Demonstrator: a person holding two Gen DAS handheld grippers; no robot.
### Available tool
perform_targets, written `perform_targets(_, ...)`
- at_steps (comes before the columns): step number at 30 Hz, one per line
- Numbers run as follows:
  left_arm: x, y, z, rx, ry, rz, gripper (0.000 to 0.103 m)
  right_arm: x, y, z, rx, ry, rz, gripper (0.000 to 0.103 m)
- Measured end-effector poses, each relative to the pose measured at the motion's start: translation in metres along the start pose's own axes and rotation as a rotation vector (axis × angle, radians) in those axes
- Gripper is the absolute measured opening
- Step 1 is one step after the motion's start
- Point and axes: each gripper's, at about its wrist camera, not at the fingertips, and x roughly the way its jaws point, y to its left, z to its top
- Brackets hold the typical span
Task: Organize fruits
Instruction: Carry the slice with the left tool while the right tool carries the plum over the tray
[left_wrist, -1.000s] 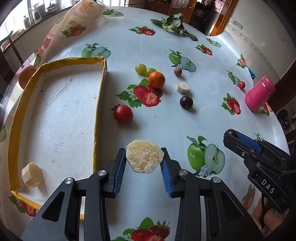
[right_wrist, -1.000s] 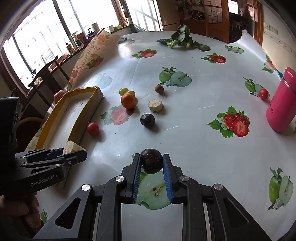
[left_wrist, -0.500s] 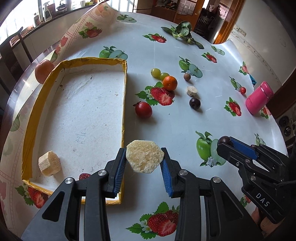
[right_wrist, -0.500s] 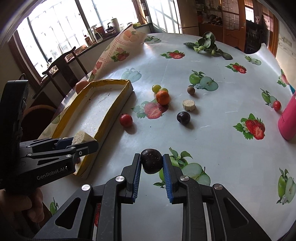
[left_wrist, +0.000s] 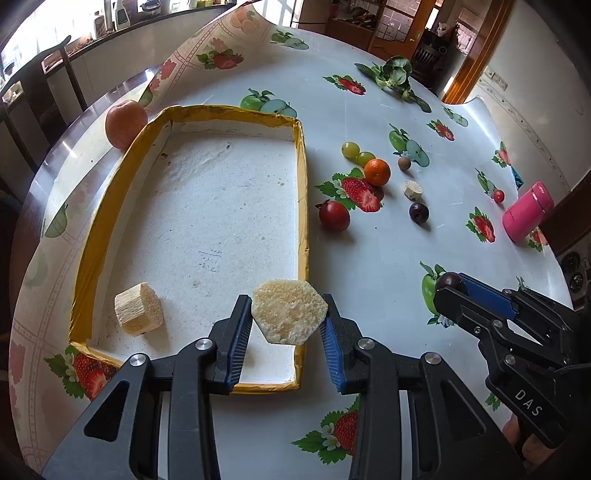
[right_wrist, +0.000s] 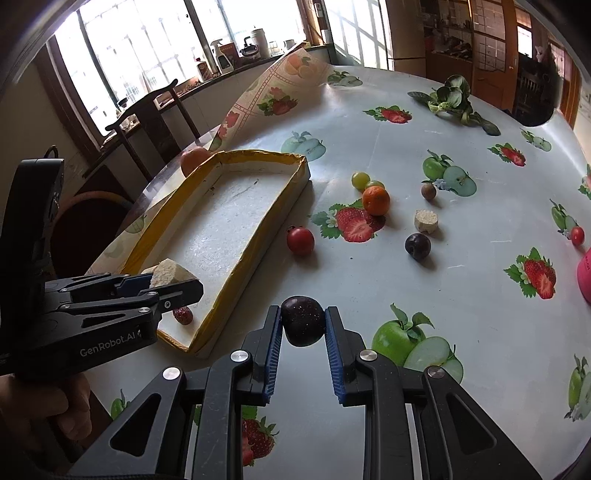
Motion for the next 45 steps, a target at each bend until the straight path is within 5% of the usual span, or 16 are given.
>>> perform_targets(28, 0.016, 0.078, 0.019, -0.104, 0.013, 0.083, 0.034, 0.044, 0.079, 0.027, -0.135, 0.033, 0.11, 0.023)
perform_targets(45, 0.071, 0.095, 0.033, -0.093, 0.119, 0.151, 0.034, 0.131, 0.116, 0.026, -0.239, 0.19, 0.138, 0.027)
